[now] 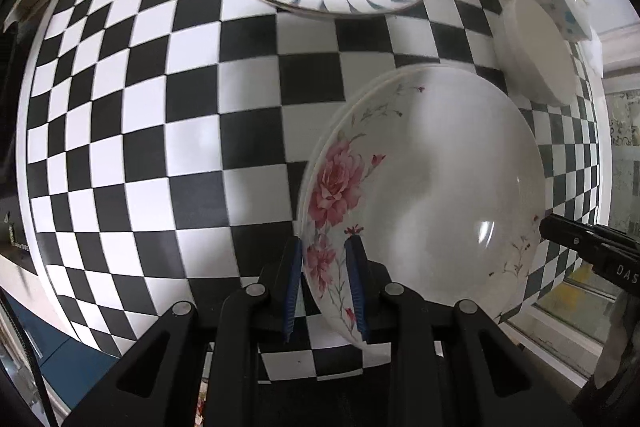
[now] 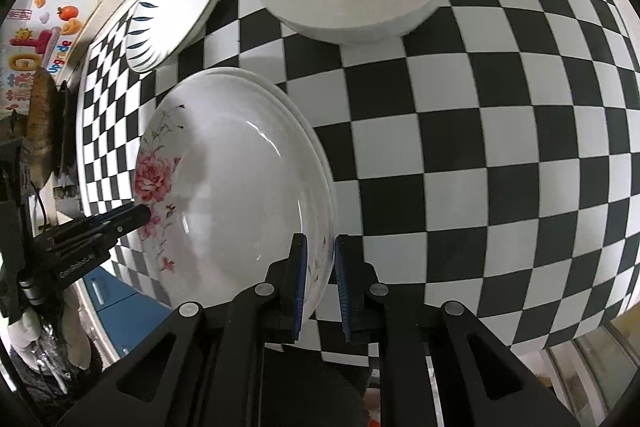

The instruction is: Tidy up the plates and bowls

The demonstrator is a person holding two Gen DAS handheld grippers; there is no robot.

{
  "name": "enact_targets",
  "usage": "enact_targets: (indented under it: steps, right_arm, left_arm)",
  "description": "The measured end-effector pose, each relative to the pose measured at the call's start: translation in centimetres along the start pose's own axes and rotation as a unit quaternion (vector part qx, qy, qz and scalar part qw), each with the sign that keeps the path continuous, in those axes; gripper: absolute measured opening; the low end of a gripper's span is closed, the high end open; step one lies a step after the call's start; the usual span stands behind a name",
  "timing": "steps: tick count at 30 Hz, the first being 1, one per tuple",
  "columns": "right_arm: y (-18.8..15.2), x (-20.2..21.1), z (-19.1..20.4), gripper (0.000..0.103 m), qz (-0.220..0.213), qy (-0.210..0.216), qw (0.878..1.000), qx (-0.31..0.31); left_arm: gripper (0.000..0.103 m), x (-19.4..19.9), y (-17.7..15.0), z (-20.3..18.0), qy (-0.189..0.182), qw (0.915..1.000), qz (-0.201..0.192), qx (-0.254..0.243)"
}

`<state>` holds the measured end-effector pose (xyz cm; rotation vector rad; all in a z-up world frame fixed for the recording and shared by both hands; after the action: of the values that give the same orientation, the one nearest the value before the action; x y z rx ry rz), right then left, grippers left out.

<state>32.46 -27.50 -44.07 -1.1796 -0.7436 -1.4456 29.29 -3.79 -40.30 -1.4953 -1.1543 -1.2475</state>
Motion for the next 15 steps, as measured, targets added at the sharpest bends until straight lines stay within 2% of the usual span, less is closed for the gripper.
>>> enact_targets:
  steps: [8, 11, 15]
  right_arm:
    - [1.3, 2.7, 2.0, 0.017, -0.01, 0.02, 1.0, 0.022]
    - [2.6, 4.7, 3.6, 0.017, -0.022, 0.029, 0.999, 0.037]
    - [5.6, 7.3, 6.2, 0.018, -0.04, 0.044, 0.997, 0.055]
  left_arm:
    - [0.021, 3.3, 1.2, 0.1, -0.006, 0.9993, -0.037, 0.006]
    - [0.021, 5.3, 2.5, 0.1, -0.006, 0.9981, -0.061, 0.009]
    - [0.022, 7.4, 5.1, 0.9, -0.025, 0.9959, -0.08, 0.033]
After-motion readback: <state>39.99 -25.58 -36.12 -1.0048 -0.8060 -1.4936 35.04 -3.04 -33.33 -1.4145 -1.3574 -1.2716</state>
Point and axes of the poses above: each gripper's, at about its wrist camera, not at the fingertips, and x roughly against the way its jaws point, z to its left, y to its top, the point moved 8 cm from there along -x, roughly the way its jaws point, and after that the axes turned 7 degrees about -x, right-handed, at the moved point
